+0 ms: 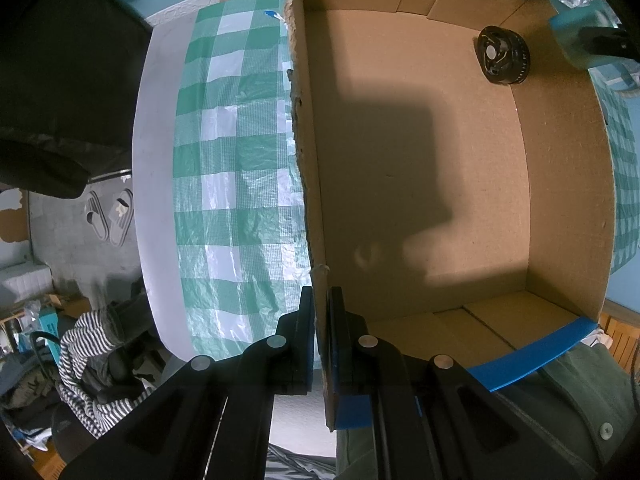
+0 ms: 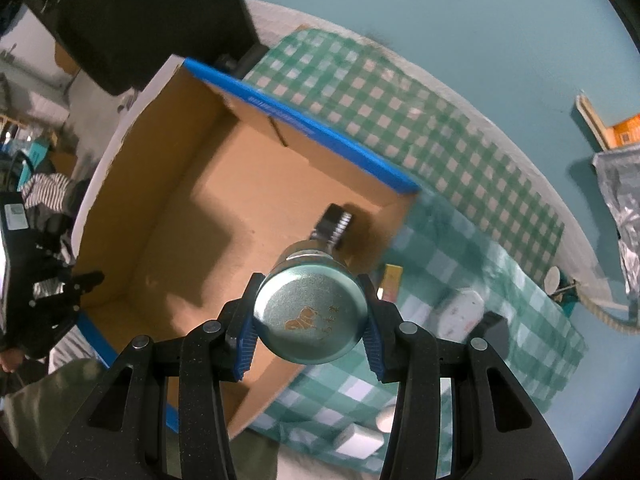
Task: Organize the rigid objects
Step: 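Carry the green tin into the box beside the puck and release it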
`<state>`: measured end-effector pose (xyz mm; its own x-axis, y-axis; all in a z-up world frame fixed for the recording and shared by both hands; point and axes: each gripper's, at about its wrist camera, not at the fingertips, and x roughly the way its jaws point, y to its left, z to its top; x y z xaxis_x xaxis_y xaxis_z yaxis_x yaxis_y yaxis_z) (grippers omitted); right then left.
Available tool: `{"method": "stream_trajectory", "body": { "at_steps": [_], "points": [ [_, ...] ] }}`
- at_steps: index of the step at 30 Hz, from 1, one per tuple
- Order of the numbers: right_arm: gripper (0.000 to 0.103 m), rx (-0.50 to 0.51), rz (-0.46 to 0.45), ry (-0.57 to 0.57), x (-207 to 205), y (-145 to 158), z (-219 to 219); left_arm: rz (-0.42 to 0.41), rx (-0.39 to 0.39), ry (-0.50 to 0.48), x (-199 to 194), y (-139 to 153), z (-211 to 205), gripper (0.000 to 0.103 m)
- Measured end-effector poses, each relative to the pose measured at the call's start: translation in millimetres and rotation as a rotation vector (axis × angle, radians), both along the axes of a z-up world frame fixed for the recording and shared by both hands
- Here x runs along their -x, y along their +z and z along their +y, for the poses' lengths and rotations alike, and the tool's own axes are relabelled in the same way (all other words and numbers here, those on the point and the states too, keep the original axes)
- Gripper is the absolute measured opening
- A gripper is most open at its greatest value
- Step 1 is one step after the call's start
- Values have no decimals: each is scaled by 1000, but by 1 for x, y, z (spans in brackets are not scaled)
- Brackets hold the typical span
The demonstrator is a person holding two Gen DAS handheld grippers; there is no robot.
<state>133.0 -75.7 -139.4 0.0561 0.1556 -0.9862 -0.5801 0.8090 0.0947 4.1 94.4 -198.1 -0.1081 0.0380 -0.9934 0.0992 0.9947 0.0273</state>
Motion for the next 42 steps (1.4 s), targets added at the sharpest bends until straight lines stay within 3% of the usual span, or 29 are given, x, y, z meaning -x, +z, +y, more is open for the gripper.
{"method": "stream_trajectory", "body": {
  "at_steps": [11, 24, 33, 36, 42],
  "points": [
    [44, 44, 78, 72, 4, -42, 31, -1, 2, 2, 2, -1, 0, 6],
    [44, 102, 113, 80, 9, -75, 40, 0, 2, -2, 7, -2, -2, 6],
    [44, 92, 104, 77, 8, -73, 44, 0, 1, -1, 7, -2, -2, 6],
    [52, 71, 104, 69, 8, -69, 40, 3, 4, 2, 7, -3, -1, 6],
    [53, 45, 84, 50, 6, -53, 34, 5, 3, 0, 7, -2, 0, 6]
  ]
}}
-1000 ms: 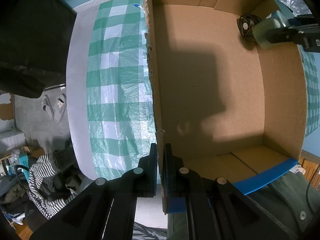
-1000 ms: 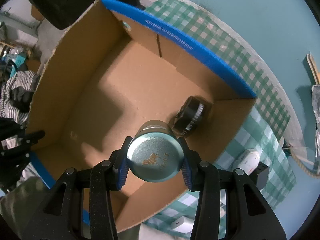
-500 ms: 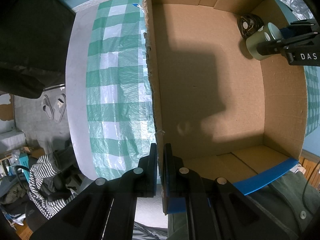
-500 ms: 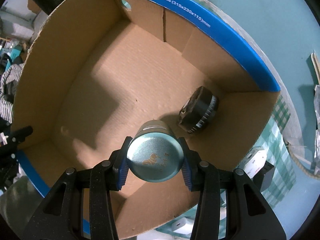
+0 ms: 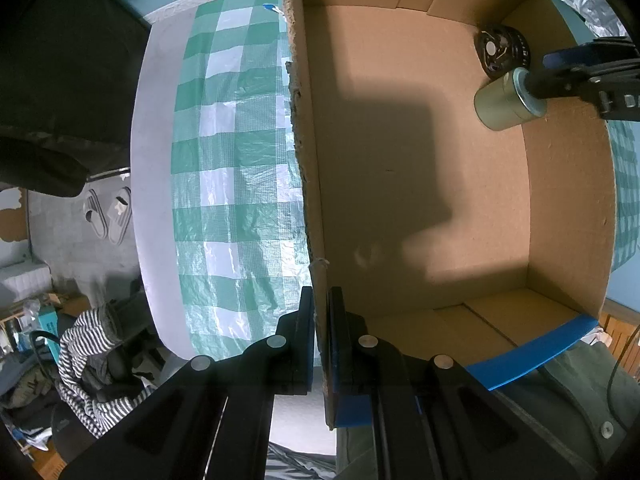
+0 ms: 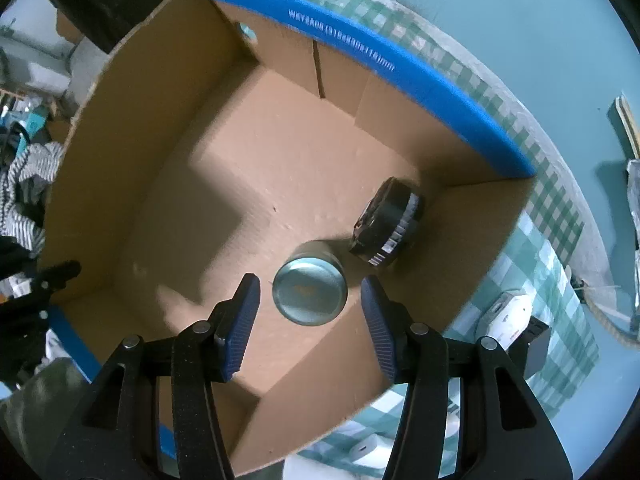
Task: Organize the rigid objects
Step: 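Carry the green tin into the box beside the puck and release it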
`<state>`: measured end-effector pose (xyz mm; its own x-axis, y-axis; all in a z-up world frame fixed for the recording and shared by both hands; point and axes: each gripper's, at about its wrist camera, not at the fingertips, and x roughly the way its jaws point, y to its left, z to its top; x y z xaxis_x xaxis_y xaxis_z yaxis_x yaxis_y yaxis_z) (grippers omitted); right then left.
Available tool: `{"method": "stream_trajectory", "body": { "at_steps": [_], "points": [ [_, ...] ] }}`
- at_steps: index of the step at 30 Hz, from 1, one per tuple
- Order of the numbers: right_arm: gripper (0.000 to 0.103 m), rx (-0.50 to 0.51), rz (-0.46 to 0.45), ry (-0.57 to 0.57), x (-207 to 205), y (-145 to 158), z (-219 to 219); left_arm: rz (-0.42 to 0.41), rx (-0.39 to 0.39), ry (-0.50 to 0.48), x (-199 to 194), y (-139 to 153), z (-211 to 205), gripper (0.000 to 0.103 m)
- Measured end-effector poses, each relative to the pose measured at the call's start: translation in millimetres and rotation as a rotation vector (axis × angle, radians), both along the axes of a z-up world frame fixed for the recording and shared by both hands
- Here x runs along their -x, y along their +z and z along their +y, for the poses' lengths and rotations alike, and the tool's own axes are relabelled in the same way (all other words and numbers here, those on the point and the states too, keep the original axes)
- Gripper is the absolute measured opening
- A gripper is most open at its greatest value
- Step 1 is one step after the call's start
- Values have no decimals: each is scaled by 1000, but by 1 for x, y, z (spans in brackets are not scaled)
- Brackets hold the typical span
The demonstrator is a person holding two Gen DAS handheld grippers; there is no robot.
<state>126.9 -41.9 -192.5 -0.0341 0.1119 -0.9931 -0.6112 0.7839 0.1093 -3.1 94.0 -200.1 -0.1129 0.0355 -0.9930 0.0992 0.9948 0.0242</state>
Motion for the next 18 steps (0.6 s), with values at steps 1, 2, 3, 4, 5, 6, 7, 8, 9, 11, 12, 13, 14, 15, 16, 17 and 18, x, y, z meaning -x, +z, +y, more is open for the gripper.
{"method": "stream_trajectory", "body": {
  "at_steps": [1, 2, 3, 4, 5, 6, 7, 8, 9, 11, 12, 13, 14, 15, 16, 17, 18],
  "points": [
    [53, -7, -4, 0, 1, 3, -1, 0, 0, 1, 0, 0, 0, 6],
    [53, -17, -11, 0, 1, 8, -1, 0, 1, 1, 0, 0, -1, 6],
    [53, -30, -20, -2, 2, 14, -3, 0, 0, -1, 0, 0, 0, 6],
    [53, -36, -24, -4, 1, 19, -4, 0, -1, -2, 0, 0, 1, 6],
    [53, -44, -29, -6, 1, 24, -4, -1, -1, -2, 0, 0, 1, 6],
    [53, -53, -37, -8, 2, 30, -5, -1, -1, -3, 0, 0, 1, 6],
    [53, -61, -45, -10, 4, 34, -7, 0, -1, -2, 0, 0, 2, 6],
    [53, -68, -51, -13, 4, 39, -10, 0, -1, -2, 0, 0, 2, 6],
    [53, -75, -60, -16, 6, 44, -12, 0, -1, -2, -1, 0, 2, 6],
    [53, -84, -74, -28, 8, 50, -17, 1, -4, -5, -1, -1, 2, 6],
    [53, -88, -80, -34, 7, 55, -21, 1, -5, -7, -1, 0, 1, 6],
    [53, -94, -87, -43, 7, 59, -27, 1, -6, -8, -1, 0, 1, 6],
    [53, -97, -92, -53, 5, 62, -32, 1, -6, -7, -1, 0, 1, 6],
    [53, -97, -96, -63, 3, 65, -40, 1, -6, -8, -1, -1, 1, 6],
    [53, -97, -99, -74, 1, 67, -46, 1, -6, -7, -1, 0, 1, 6],
    [53, -96, -102, -85, -1, 67, -52, 1, -7, -8, -1, 0, 1, 6],
    [53, -94, -106, -101, -3, 68, -59, 0, -8, -10, -1, 0, 0, 6]
  ]
}}
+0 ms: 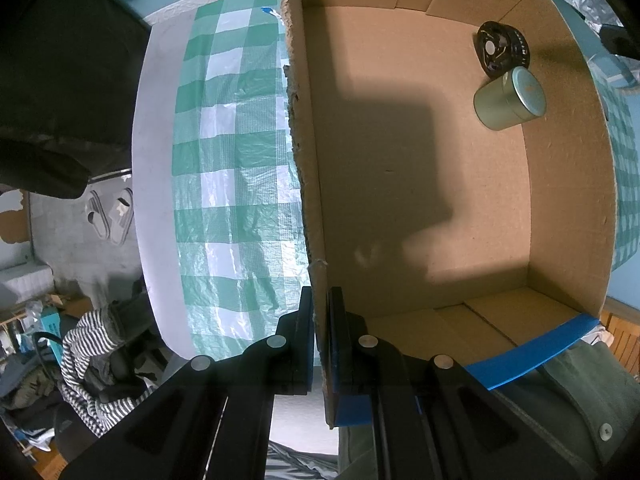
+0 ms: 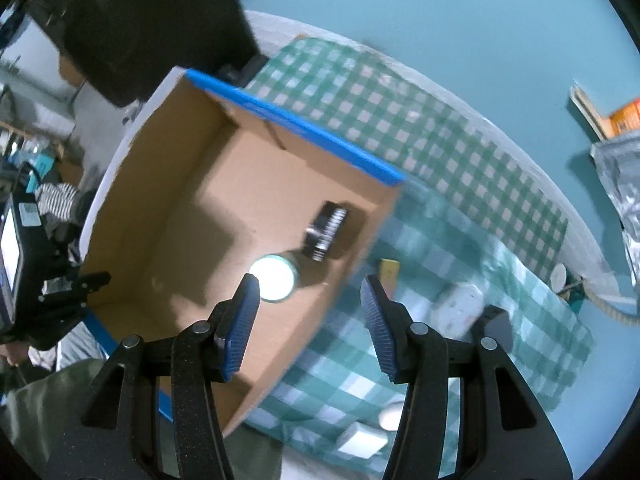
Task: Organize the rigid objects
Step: 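Carry the green tin into the box beside the puck and release it, then move the right gripper to the pink-gold lighter and close on it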
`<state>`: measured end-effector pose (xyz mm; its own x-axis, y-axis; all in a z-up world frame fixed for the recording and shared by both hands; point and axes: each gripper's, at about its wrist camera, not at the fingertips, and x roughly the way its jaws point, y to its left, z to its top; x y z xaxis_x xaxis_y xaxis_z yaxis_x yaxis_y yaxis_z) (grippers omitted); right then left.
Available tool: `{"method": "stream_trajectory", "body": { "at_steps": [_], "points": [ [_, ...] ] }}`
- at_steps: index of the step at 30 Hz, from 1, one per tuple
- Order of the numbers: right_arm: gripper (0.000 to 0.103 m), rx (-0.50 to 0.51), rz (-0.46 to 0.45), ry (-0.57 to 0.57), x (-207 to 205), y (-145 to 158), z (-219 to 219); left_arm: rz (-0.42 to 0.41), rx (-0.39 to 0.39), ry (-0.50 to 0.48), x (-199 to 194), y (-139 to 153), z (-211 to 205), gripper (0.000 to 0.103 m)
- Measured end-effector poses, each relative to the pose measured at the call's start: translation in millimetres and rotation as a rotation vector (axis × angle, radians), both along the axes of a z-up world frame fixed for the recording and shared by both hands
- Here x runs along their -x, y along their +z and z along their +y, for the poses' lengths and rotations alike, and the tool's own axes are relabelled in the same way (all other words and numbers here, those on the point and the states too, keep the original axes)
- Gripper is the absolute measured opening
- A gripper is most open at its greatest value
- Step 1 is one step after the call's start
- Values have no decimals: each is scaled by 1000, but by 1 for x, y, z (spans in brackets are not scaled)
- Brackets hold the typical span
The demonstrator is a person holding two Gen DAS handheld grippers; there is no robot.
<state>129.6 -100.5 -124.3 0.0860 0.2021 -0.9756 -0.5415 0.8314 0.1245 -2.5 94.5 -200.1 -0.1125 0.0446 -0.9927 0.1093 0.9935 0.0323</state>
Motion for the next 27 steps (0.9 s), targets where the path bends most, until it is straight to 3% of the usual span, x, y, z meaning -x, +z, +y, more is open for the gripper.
{"method": "stream_trajectory", "body": {
  "at_steps": [12, 27],
  "points": [
    [53, 15, 60, -138, -12, -27, -59, 0, -5, -6, -1, 4, -1, 6],
    [53, -8, 188, -239, -32, -88, -82, 2, -7, 0, -2, 5, 0, 6]
  ]
}}
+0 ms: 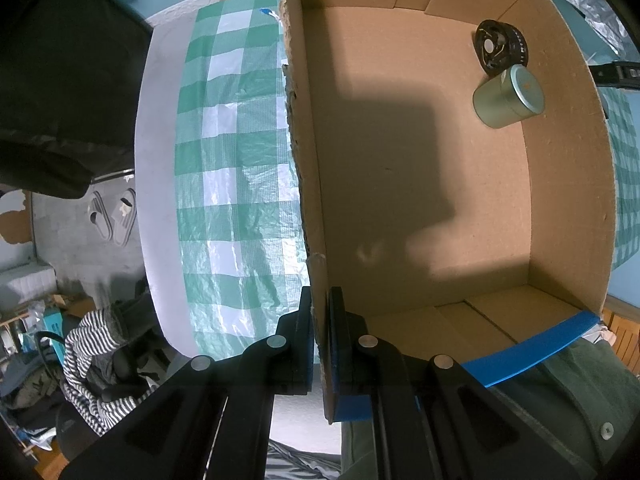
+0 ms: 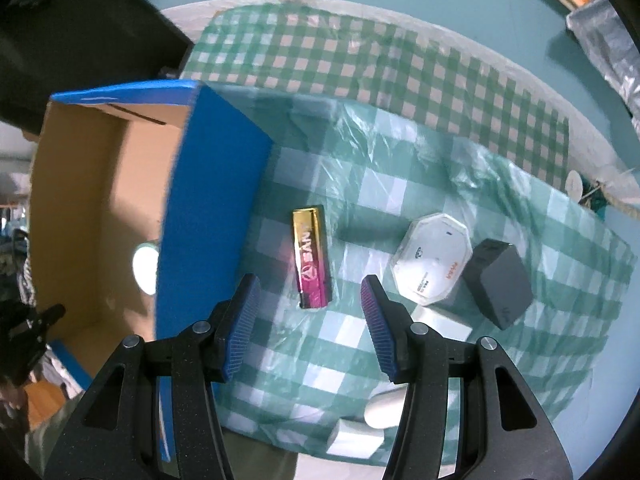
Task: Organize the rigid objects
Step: 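Move the right gripper to the pink-gold lighter and close on it, then lift the pink-gold lighter with the right gripper and carry it over the box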
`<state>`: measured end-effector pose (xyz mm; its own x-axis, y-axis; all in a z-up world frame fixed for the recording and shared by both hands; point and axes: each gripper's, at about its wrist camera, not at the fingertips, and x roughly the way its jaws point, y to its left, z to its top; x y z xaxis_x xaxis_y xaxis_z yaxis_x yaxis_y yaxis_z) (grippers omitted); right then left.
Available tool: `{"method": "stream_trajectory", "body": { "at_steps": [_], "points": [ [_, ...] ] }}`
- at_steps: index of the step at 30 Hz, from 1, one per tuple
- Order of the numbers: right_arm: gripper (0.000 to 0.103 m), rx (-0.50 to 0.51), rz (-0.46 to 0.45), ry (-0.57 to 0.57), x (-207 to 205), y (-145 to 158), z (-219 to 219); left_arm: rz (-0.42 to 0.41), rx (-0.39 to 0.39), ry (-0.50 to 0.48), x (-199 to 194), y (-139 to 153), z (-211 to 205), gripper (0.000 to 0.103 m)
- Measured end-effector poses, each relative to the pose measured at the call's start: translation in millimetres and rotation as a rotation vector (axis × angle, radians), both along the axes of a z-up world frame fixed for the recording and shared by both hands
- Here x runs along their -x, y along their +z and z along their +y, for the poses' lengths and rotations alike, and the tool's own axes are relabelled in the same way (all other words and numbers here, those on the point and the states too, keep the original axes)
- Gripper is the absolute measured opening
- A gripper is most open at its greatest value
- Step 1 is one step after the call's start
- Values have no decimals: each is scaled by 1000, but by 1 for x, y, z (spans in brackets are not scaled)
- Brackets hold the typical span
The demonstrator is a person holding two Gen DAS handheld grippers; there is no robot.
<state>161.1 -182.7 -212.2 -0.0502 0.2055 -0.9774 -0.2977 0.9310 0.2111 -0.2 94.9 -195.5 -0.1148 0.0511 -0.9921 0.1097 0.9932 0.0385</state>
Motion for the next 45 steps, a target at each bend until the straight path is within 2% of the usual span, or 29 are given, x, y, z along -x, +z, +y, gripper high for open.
{"method": "stream_trajectory", "body": {
  "at_steps": [10, 22, 30, 33, 38, 39, 45],
  "points": [
    [53, 43, 34, 20, -4, -37, 9, 4, 4, 9, 0, -2, -1, 6],
    [52, 79, 26, 38, -2, -51, 25, 7, 7, 14, -1, -4, 0, 6],
    [45, 79, 33, 24, -6, -54, 27, 9, 9, 16, -1, -4, 0, 6],
    [35, 90, 40, 19, -6, -59, 28, 9, 10, 17, -1, -4, 1, 6],
    [29, 112, 21, 7, -6, -61, 28, 9, 9, 16, -1, -5, 1, 6],
    [23, 121, 17, 5, -5, -61, 27, 9, 9, 15, -1, -5, 0, 6],
    [23, 115, 20, -21, -5, -62, 21, 9, 7, 14, -1, -6, 0, 6]
  ]
}}
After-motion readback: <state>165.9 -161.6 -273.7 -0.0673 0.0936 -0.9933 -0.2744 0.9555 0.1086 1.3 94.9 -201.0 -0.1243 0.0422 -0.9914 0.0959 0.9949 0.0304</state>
